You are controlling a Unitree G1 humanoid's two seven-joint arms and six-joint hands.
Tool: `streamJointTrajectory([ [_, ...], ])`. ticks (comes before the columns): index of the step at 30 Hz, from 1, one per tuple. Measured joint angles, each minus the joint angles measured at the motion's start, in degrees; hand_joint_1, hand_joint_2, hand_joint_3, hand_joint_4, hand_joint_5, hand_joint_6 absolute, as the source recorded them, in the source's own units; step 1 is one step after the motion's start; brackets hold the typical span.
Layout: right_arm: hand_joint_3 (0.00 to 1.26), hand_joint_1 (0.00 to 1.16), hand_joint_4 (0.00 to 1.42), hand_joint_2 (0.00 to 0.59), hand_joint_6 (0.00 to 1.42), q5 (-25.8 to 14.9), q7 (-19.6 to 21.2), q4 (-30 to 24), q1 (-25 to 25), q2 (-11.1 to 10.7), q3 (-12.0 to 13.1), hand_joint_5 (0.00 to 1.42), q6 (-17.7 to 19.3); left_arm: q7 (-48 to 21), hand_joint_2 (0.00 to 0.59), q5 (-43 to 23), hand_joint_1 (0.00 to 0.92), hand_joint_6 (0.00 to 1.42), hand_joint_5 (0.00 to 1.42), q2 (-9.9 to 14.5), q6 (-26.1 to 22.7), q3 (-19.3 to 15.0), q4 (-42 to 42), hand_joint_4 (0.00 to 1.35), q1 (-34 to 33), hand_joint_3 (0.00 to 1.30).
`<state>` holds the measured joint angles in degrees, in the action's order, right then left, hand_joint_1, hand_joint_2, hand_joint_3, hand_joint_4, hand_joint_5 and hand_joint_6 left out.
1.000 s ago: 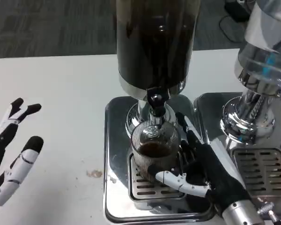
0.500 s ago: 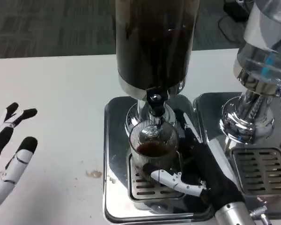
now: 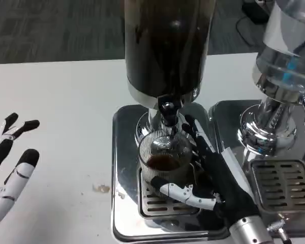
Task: Grasp the cup under the faucet to collect the drink, then remove the cup.
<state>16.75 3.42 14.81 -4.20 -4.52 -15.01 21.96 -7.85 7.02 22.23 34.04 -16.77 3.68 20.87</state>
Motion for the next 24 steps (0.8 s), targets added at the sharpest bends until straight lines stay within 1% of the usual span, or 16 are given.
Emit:
streamJointTrajectory([
  [4, 0.0, 0.84, 0.09, 0.118, 0.38, -0.12, 0.01, 0.45, 0.46, 0.05, 0.02, 0.23, 0.19, 0.0, 0.246, -0.11, 0.0, 0.0, 0.06, 0.0, -0.34, -0.08, -0.45, 0.0, 0.32, 0.24],
  [7, 0.0, 0.84, 0.11, 0.116, 0.42, -0.3, 0.27, 0.94, 0.59, 0.53, 0.05, 0.25, 0.47, 0.0, 0.246, -0.2, 0.0, 0.0, 0.06, -0.01, -0.4, -0.14, -0.79, 0.0, 0.87, 0.24],
  [11, 0.0, 0.84, 0.11, 0.119, 0.45, -0.66, -0.6, 1.65, 1.29, 0.59, -0.02, 0.26, 0.6, 0.01, 0.246, -0.29, 0.0, 0.0, 0.06, -0.03, -0.64, -0.16, -1.04, 0.0, 1.21, 0.25],
  [14, 0.0, 0.84, 0.01, 0.116, 0.46, -0.83, -1.18, 1.96, 1.44, 0.57, -0.02, 0.23, 0.61, 0.01, 0.246, -0.32, 0.0, 0.0, 0.06, -0.05, -0.73, -0.18, -1.16, 0.0, 1.25, 0.25],
  [18, 0.0, 0.84, 0.0, 0.116, 0.46, -0.84, -1.39, 2.01, 1.55, 0.46, -0.05, 0.21, 0.69, 0.01, 0.245, -0.38, 0.0, 0.0, 0.06, -0.06, -1.17, -0.19, -1.76, 0.0, 1.4, 0.27],
  [19, 0.0, 0.84, 0.03, 0.116, 0.46, -0.83, -1.37, 2.01, 1.54, 0.46, -0.04, 0.22, 0.73, 0.01, 0.245, -0.38, 0.0, 0.0, 0.06, -0.06, -1.26, -0.2, -1.76, 0.0, 1.43, 0.27],
  [21, 0.04, 0.84, 0.15, 0.117, 0.5, -0.8, -1.15, 2.06, 1.52, 0.56, -0.04, 0.3, 0.76, 0.01, 0.244, -0.38, 0.0, 0.0, 0.06, -0.06, -1.3, -0.2, -1.76, 0.0, 1.47, 0.27],
  [24, 0.09, 0.86, 0.22, 0.131, 0.55, -0.89, -1.05, 2.61, 1.69, 0.74, -0.03, 0.34, 1.0, 0.01, 0.244, -0.47, 0.0, 0.0, 0.06, -0.06, -1.34, -0.2, -1.76, 0.0, 1.5, 0.27],
])
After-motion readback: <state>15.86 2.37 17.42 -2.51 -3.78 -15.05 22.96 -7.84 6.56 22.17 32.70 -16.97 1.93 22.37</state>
